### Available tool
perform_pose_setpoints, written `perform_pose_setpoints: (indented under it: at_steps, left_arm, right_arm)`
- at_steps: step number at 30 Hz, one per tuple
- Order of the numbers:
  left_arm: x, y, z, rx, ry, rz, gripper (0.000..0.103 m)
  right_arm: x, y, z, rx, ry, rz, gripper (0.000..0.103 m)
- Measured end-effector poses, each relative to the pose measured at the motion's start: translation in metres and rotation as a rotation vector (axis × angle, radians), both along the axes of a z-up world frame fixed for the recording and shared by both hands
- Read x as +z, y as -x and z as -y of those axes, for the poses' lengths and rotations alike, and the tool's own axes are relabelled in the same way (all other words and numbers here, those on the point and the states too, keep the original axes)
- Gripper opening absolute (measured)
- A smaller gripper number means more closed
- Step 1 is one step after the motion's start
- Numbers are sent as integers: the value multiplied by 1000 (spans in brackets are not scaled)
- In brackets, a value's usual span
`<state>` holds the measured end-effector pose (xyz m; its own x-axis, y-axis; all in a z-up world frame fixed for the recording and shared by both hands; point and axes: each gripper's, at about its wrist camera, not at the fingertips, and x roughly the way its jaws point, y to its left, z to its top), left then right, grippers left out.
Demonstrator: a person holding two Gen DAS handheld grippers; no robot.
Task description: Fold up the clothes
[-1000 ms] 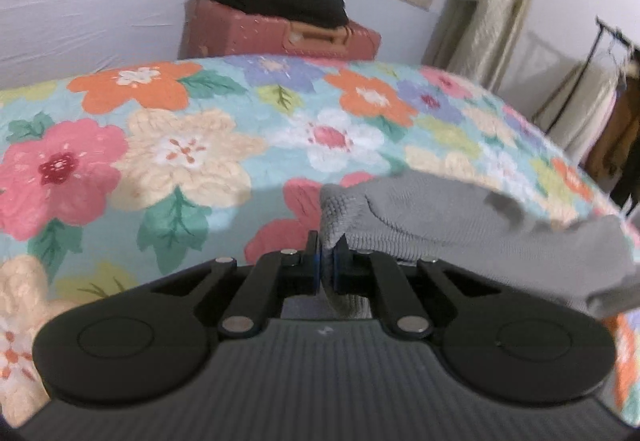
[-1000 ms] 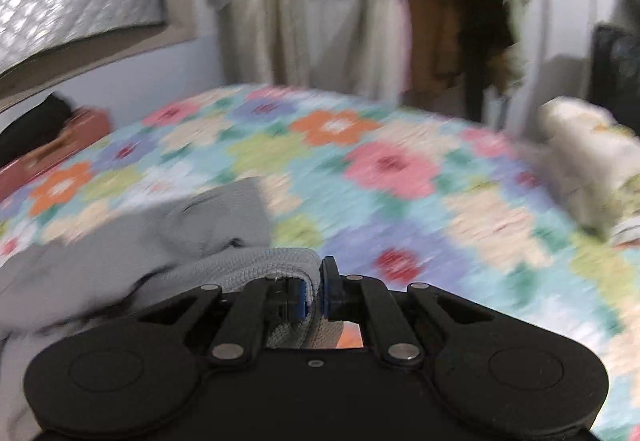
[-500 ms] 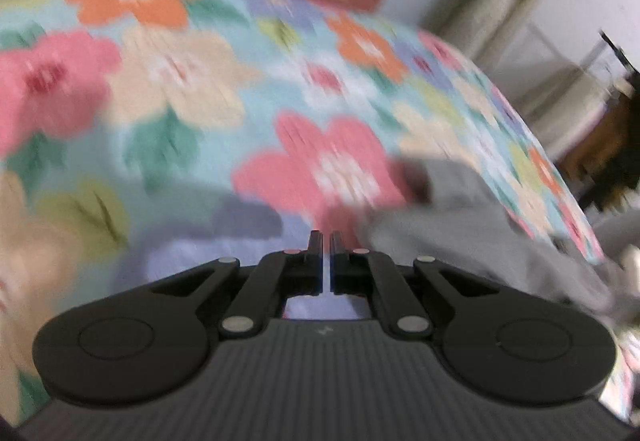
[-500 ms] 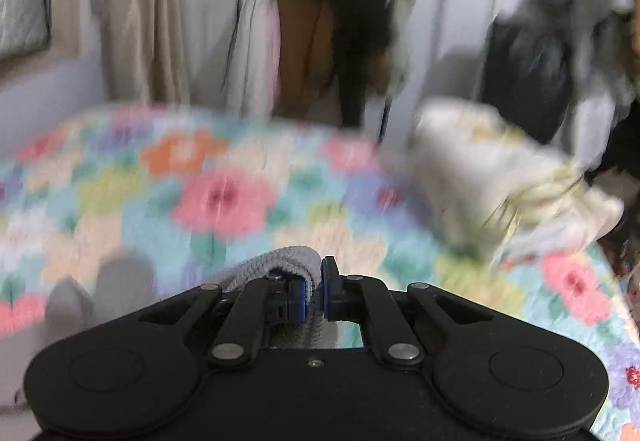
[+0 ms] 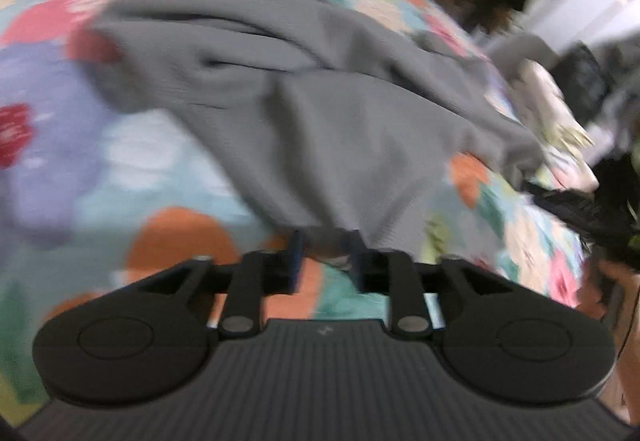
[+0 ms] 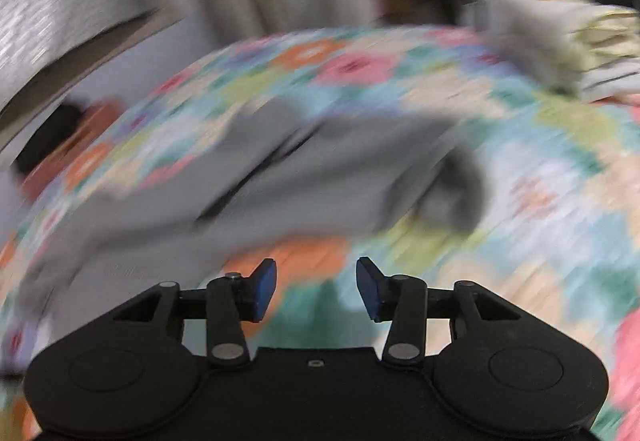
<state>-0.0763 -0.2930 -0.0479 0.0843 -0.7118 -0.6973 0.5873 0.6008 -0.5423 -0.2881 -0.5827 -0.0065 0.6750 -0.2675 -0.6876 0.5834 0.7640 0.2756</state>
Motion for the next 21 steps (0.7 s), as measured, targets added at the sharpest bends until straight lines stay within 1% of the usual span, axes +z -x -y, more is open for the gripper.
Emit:
perform_pose_setpoints:
  at_steps: [2, 4, 5, 6, 7, 8, 9, 10, 12, 13, 14, 15, 16, 17, 18, 21]
  left_arm:
    - [0, 4, 5, -8, -5, 36, 43]
    - [1, 4, 5, -8, 4, 62, 39]
    - [1, 3, 3, -1, 7, 75, 32]
    - [1, 1, 1, 9, 8, 90, 28]
    - [1, -1, -2, 20, 9, 105, 28]
    - [2, -5, -4, 28, 10, 114, 28]
    - [2, -9, -6, 37, 9, 116, 28]
    - [1, -12, -7, 46, 9, 108, 28]
    - [0, -17, -9, 59, 13, 90, 28]
    - [0, -18, -10, 63, 17, 86, 28]
    - [1, -17, -10, 63, 18, 100, 28]
    - [4, -15, -10, 58, 17, 126, 28]
    - [7, -14, -10, 54, 16, 152, 28]
    - [10, -11, -9, 45, 12, 186, 28]
    - [14, -7, -8, 33, 6, 226, 28]
    - [28, 3, -7, -14, 39, 291, 28]
  right_arm:
    - [-9, -14, -29, 127, -6, -25, 52]
    - [-19, -35, -64, 257, 35, -82, 57]
    - [-23, -45, -80, 317, 47, -101, 59]
    - [-27, -56, -94, 374, 56, -116, 61]
    - [-30, -64, -104, 411, 71, -118, 65]
    - [-32, -72, -113, 440, 88, -114, 73]
    - [-35, -80, -122, 469, 106, -109, 78]
    - [-38, -89, -127, 475, 118, -108, 85]
    - [-41, -105, -130, 473, 151, -106, 85]
    - [-41, -112, -130, 477, 177, -106, 81]
    - [-38, -116, -131, 481, 215, -103, 57]
    - [-31, -119, -128, 475, 231, -92, 42]
    - [-23, -121, -125, 465, 238, -80, 19]
    - [-14, -123, -122, 455, 245, -67, 16]
    - [-2, -123, -118, 441, 241, -43, 15]
    - [35, -119, -104, 395, 218, 43, 14]
